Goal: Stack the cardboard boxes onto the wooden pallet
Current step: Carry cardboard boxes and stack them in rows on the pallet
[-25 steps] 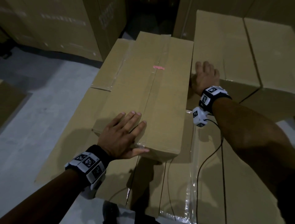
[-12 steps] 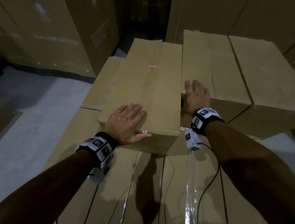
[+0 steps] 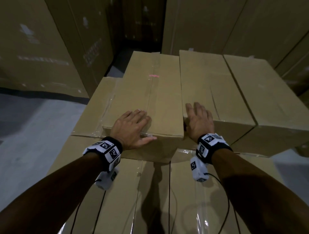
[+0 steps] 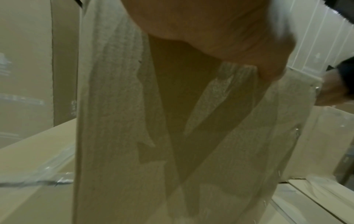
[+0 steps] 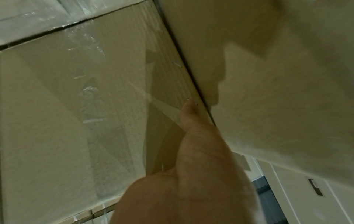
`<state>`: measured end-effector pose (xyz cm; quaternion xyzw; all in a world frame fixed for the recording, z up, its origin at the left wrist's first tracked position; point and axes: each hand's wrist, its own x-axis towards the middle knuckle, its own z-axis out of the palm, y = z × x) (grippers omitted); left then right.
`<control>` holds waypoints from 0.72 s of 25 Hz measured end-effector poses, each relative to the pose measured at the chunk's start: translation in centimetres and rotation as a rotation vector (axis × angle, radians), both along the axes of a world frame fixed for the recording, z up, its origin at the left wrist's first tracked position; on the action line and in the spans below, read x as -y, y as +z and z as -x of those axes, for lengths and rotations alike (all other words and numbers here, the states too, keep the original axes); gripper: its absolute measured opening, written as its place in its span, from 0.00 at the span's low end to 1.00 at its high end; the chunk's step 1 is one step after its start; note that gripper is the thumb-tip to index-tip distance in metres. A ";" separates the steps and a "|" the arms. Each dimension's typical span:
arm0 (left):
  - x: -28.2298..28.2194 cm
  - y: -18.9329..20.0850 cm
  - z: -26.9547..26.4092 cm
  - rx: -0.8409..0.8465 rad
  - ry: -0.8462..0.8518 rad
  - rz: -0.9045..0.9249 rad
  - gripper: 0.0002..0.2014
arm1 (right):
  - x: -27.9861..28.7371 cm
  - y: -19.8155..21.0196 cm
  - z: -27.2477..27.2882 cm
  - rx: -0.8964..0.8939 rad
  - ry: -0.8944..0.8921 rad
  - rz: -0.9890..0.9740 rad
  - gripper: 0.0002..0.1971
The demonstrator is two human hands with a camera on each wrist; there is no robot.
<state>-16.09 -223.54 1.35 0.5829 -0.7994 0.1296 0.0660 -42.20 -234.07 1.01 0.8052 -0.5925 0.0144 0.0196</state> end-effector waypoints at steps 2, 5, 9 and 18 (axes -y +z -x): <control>1.3 0.0 -0.2 -0.001 0.000 -0.002 0.44 | -0.1 0.0 0.0 0.017 -0.001 0.016 0.47; 2.8 0.1 -0.5 -0.008 -0.009 -0.009 0.45 | -0.2 0.0 -0.1 0.021 -0.010 0.018 0.48; 4.5 0.4 -0.8 0.010 0.004 -0.047 0.47 | -0.2 0.0 -0.2 0.032 -0.014 0.025 0.46; 6.8 0.7 -1.1 0.040 0.021 -0.093 0.48 | -0.4 0.9 -0.2 0.017 -0.014 -0.072 0.56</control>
